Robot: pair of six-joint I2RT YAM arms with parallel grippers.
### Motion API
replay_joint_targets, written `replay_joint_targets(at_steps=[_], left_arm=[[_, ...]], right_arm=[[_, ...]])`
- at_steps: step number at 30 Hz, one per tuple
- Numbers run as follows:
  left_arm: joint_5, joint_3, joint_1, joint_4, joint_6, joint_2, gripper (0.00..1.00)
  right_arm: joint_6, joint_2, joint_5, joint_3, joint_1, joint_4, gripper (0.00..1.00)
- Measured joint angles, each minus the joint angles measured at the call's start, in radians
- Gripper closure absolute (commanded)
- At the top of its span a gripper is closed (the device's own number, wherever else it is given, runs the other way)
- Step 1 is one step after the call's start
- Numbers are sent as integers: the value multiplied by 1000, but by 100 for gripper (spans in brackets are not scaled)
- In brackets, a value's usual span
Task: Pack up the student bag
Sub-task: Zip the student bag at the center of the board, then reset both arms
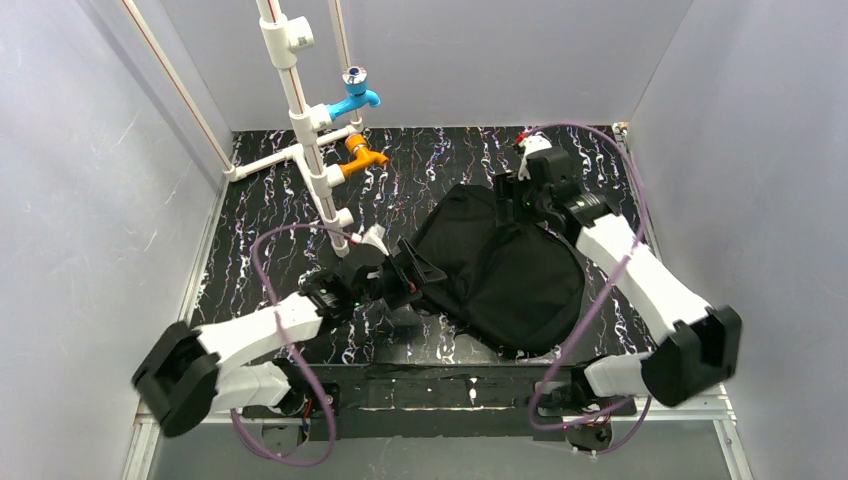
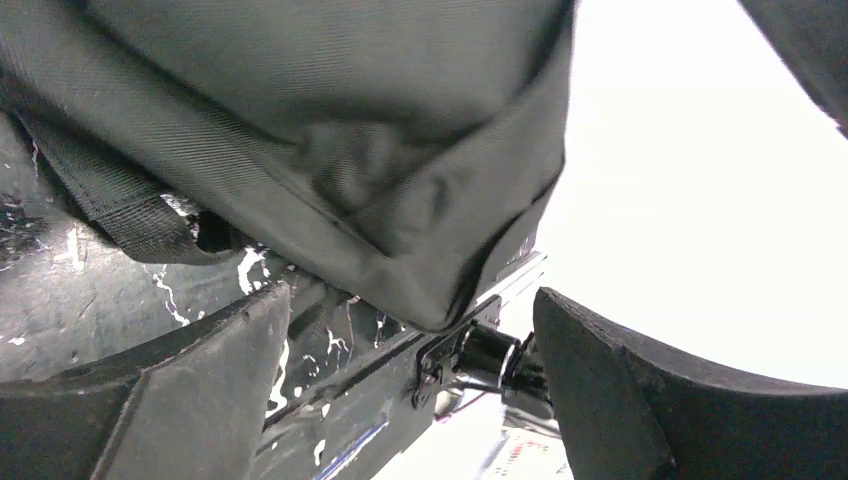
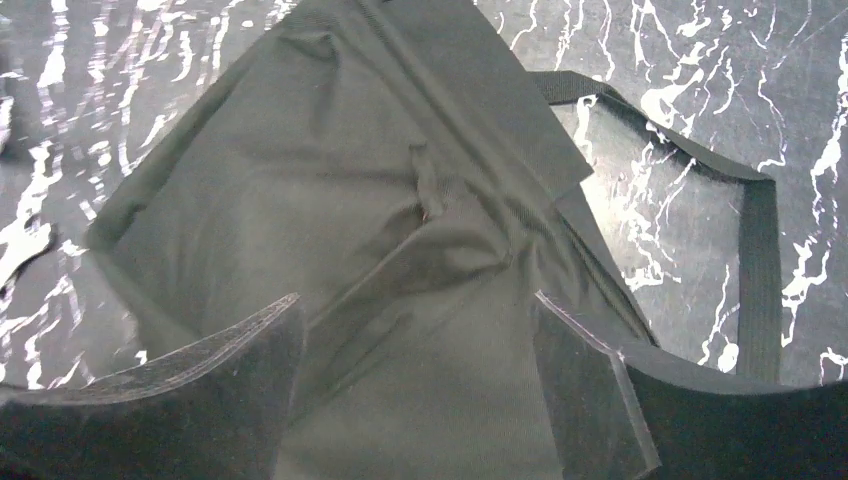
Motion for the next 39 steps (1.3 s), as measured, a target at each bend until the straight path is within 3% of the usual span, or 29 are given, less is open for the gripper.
replay_joint_targets(at_steps=[8,15,23,39], left_arm=[[-129,306,0,-492,345,-435,2],[-260,612,0,-777,644,-674,2],[-370,848,0,-910,858,-790,2],[-435,890,0,-985,1011,-828,2]], right_arm=[[56,-346,-51,-38,12,-89,2],[99,-555,-16,46,12,-143,1],[100,-648,107,210,12,-180,2],[111,-741,193,225,12,-219,2]])
